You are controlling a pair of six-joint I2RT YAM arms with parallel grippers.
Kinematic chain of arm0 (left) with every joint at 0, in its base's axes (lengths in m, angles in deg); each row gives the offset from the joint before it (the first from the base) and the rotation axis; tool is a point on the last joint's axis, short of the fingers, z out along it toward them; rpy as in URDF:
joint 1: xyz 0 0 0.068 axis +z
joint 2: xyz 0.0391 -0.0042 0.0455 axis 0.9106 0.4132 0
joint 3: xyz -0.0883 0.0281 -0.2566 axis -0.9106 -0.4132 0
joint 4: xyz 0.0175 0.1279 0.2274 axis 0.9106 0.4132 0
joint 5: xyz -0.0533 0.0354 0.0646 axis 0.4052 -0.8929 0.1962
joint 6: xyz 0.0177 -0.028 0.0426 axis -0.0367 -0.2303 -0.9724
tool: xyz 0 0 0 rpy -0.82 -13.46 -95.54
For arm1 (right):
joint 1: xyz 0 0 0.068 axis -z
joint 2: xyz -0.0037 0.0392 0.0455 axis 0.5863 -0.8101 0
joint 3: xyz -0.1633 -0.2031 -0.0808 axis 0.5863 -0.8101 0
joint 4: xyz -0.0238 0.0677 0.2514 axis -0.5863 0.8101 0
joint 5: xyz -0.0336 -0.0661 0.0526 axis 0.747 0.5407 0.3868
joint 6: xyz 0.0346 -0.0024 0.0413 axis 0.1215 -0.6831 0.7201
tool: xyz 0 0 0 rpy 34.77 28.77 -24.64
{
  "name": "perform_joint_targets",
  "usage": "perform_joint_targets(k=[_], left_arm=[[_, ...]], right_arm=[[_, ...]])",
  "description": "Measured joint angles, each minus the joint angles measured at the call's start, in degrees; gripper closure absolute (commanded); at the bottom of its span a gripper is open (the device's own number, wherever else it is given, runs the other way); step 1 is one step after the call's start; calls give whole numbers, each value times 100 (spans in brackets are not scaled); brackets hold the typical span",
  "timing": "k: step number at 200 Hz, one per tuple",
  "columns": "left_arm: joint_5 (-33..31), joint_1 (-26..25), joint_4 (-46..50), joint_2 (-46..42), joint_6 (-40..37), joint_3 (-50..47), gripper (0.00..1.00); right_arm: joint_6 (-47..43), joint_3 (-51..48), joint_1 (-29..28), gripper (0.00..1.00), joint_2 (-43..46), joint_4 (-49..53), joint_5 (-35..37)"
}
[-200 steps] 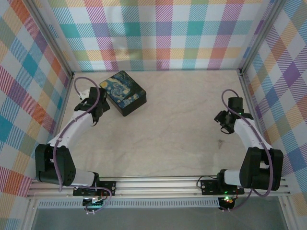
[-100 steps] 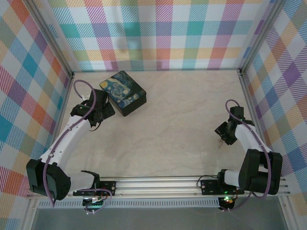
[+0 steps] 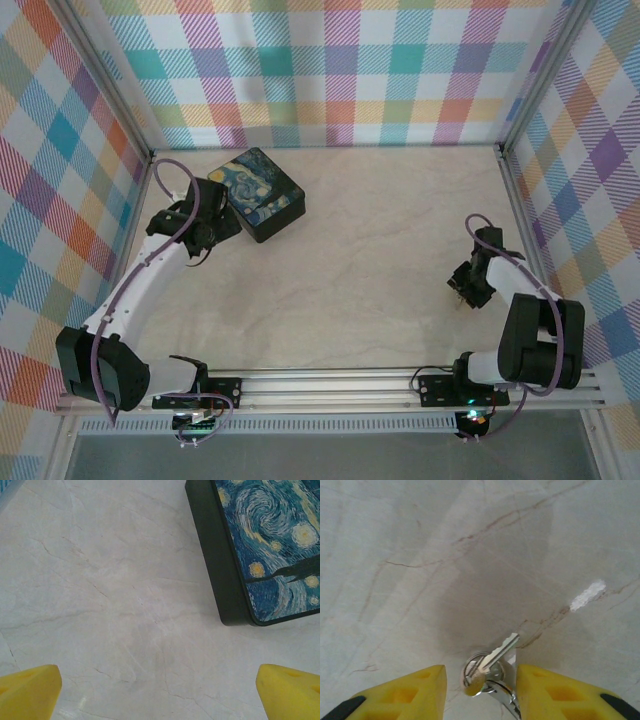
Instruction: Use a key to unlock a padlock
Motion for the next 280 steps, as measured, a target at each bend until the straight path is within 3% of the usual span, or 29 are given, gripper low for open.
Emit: perform_joint_targets(k=[57,84,110,154,182,210,280], left_arm=[[157,0,26,-22,-107,79,2],[289,0,31,-22,-181,227,3],[529,-20,13,-7,-236,302,4],[1099,-168,9,400,-256,577,4],[1250,-299,13,660,-256,706,4],[1287,-382,42,776,-254,883,5],[1178,-393,262,957,-251,1147,4]], right_arm=[[-35,2,33,89,-96,13,81],[-166,39,35,92,-98,-234,-92],[-450,109,31,93,-232,-632,-723],[-1290,660,-595,88,-372,-811,-1729],[-2046,1235,-1436,88,-765,-750,-1864],[-2590,1563,-2223,81,-1427,-643,-1840],[-2931,1777,-2483,50,-1576,-238,-1572]])
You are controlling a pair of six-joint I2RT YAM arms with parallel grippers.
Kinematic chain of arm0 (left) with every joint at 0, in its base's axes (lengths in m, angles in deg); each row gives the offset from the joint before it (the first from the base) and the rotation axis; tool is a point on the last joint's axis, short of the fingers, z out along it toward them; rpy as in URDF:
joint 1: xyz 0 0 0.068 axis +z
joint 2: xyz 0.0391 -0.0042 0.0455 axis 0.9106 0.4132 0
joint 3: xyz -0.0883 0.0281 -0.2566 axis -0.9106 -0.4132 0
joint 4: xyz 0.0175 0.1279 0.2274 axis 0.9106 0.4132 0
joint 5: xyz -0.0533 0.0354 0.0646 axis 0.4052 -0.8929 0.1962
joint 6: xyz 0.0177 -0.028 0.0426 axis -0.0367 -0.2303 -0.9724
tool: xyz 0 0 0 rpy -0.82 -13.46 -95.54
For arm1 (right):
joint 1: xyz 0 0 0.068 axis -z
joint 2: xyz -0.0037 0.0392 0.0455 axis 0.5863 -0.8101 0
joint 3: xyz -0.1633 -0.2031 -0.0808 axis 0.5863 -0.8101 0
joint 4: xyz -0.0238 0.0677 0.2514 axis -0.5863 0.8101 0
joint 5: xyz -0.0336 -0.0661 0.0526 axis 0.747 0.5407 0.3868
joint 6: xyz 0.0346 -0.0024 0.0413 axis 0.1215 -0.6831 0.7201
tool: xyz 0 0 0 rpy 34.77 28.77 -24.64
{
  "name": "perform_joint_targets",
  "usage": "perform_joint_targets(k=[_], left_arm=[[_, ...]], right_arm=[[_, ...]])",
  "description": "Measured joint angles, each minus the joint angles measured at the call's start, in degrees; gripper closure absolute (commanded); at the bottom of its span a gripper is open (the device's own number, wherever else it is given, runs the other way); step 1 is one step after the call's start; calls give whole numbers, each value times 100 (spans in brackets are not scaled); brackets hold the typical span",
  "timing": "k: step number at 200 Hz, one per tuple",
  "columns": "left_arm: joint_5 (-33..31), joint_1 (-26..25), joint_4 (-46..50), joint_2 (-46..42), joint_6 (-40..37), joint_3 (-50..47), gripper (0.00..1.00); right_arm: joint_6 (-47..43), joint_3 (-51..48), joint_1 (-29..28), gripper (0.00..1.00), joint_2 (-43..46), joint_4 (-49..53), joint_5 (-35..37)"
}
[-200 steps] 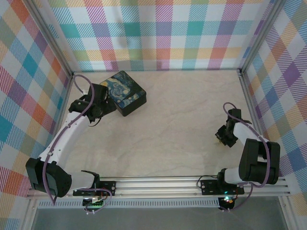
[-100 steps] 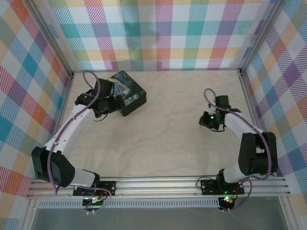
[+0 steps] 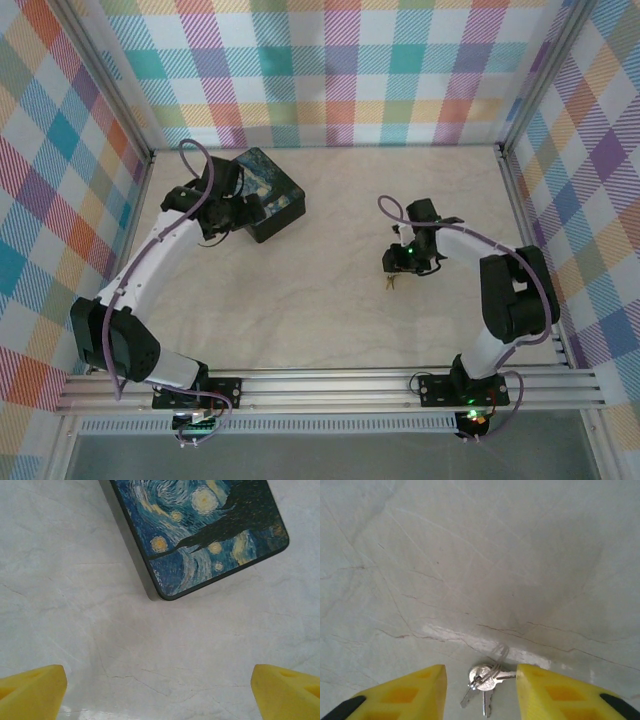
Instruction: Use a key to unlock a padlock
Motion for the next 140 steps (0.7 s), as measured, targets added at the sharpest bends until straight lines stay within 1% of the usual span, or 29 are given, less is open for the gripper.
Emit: perform_joint_targets(k=[12,18,32,48,59,66,71,98,140], left_arm=[[-44,26,50,140,59,46,4],[-35,68,50,212,109,57,4],[44,155,26,404,275,61,3],[177,389,-101,673,527,61,2],[304,551,-293,850,702,63,1],[402,632,-426,975,800,74,1],[468,678,-503,1060,848,98,1],[715,804,-863,1716,1064,555,1],[684,855,-1078,2798,997,1366,1]], right_arm=[[7,216,0,47,120,96,35],[39,326,0,44,175,109,35],[105,625,0,43,286,98,-9],[256,824,0,42,404,-11,-85],[407,839,0,42,461,-109,-144],[514,828,0,39,468,-166,-212],[584,815,0,38,466,-219,-264],[990,621,0,39,437,-492,-533],[1281,575,-7,38,328,-588,-708]])
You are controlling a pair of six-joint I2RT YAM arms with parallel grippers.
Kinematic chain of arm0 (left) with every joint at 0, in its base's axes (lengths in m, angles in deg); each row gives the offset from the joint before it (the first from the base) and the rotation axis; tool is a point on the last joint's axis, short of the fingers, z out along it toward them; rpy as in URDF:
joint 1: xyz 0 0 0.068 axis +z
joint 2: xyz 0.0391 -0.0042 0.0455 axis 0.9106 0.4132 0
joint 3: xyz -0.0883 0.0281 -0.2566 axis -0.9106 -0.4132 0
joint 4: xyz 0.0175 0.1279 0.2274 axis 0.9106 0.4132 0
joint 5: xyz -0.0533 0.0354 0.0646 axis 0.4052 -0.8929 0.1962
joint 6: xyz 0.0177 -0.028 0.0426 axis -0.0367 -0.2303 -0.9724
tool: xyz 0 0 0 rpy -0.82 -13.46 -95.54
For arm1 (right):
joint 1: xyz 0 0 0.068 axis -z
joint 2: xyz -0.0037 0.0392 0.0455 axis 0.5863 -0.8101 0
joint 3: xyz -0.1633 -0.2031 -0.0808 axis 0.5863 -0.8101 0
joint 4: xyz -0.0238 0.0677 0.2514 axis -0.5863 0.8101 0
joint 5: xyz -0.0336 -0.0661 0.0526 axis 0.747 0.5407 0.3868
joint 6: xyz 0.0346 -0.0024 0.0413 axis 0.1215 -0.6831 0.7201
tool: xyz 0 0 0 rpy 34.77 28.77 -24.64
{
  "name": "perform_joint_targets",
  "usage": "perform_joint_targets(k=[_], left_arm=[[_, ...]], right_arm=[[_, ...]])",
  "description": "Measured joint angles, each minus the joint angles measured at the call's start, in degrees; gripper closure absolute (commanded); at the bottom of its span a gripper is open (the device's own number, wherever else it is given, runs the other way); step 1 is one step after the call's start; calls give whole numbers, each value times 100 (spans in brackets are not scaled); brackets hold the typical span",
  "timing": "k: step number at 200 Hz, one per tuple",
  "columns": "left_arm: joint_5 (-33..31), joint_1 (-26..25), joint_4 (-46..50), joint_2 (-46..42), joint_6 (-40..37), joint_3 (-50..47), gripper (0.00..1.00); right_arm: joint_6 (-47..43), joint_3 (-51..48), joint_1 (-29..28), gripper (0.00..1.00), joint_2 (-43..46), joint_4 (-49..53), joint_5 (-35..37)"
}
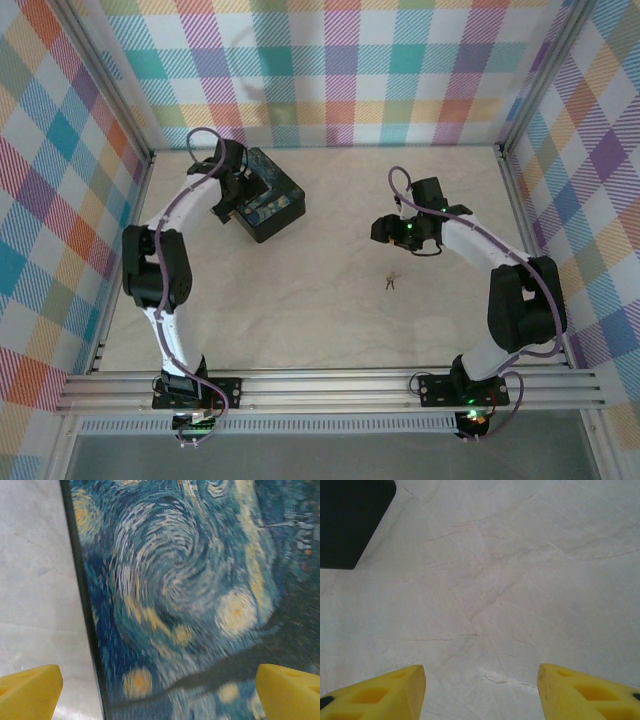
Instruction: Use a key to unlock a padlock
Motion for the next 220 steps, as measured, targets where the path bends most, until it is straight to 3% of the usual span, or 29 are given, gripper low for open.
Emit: perform_joint_targets(k=[32,84,110,153,169,206,220], left_arm=[[-201,11,66,422,-413,164,1],[-256,-260,-264,297,-1318,-105,4],[-166,-876,-520,122,-1604,-426,4],[332,-2315,-1012,63,-1812,-721,4],[479,-2566,-1027,52,-1818,-754,3],[627,-2463,-778,20,-1823,-691,3],[629,-2297,-590,37,-1823,-597,3]], right_arm=[[22,0,0,38,0,-9,-9],[140,-79,0,38,-9,-37,-37],[170,-31,0,38,-146,-70,-59],[186,105,0,36,-372,-96,2],[186,291,7,37,-431,-87,136],[166,581,50,55,-656,-249,48],[190,584,15,56,-774,-291,-129]])
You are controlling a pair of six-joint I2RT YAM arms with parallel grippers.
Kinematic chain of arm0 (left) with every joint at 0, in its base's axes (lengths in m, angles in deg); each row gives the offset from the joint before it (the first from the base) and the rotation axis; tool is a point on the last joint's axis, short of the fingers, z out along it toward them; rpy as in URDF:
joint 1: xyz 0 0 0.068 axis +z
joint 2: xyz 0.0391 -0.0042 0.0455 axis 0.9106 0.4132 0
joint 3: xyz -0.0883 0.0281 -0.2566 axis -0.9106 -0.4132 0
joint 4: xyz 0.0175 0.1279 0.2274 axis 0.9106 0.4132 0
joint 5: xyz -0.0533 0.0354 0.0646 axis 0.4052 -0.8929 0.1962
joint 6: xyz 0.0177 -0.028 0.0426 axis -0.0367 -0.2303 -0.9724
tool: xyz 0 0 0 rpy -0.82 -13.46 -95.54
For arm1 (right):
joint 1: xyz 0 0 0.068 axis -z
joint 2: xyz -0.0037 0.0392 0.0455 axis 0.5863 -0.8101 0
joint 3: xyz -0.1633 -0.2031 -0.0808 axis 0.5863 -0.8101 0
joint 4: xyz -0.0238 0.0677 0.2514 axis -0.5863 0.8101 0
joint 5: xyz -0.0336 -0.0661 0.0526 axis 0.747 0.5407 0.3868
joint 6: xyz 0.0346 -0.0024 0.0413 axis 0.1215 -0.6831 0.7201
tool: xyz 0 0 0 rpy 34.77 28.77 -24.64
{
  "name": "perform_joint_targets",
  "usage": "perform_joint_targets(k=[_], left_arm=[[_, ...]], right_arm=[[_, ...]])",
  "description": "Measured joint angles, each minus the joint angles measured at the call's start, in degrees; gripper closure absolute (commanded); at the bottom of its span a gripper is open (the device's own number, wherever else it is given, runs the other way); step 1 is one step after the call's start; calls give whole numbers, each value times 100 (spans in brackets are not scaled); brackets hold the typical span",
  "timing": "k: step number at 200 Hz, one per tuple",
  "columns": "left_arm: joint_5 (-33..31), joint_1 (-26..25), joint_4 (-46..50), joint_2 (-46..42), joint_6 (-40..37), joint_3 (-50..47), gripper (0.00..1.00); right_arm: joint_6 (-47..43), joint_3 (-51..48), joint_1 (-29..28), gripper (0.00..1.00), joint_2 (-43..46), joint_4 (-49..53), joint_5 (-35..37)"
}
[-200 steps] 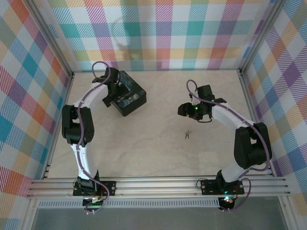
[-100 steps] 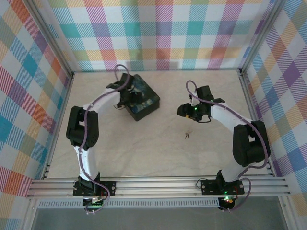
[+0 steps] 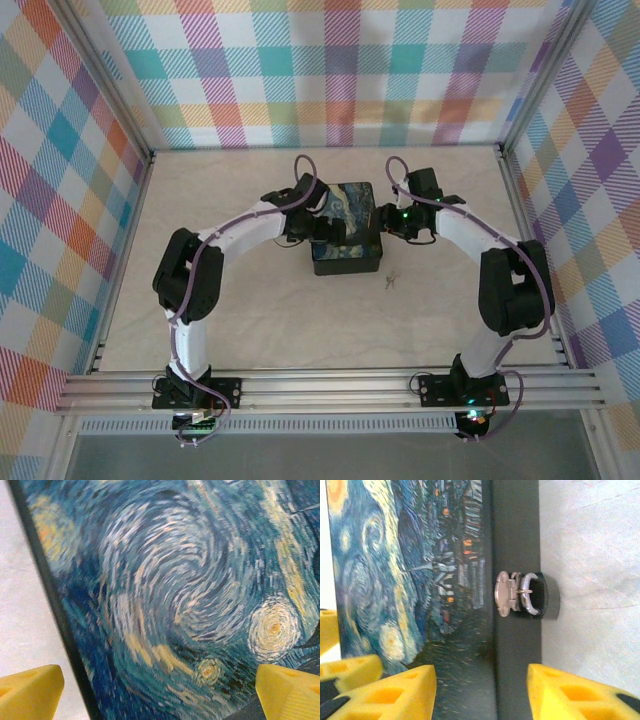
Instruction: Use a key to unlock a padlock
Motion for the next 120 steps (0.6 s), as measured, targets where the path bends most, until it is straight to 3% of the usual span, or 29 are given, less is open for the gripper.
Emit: perform_joint_targets(k=[21,69,99,120], left_arm=[[44,354,247,173,-22,310,3],[264,990,643,922,-107,1436,3],[560,1126,732,1279,-98,1937,4],[623,1176,804,1381,-4,2094,3]], right_arm=[[96,2,-238,55,-166,-20,-138],[885,-70,-1550,50,-201,-693,-232],[1349,170,-2184,47,-455,-1193,-417],[1526,393,-2264,44,-673,-1412,-487]])
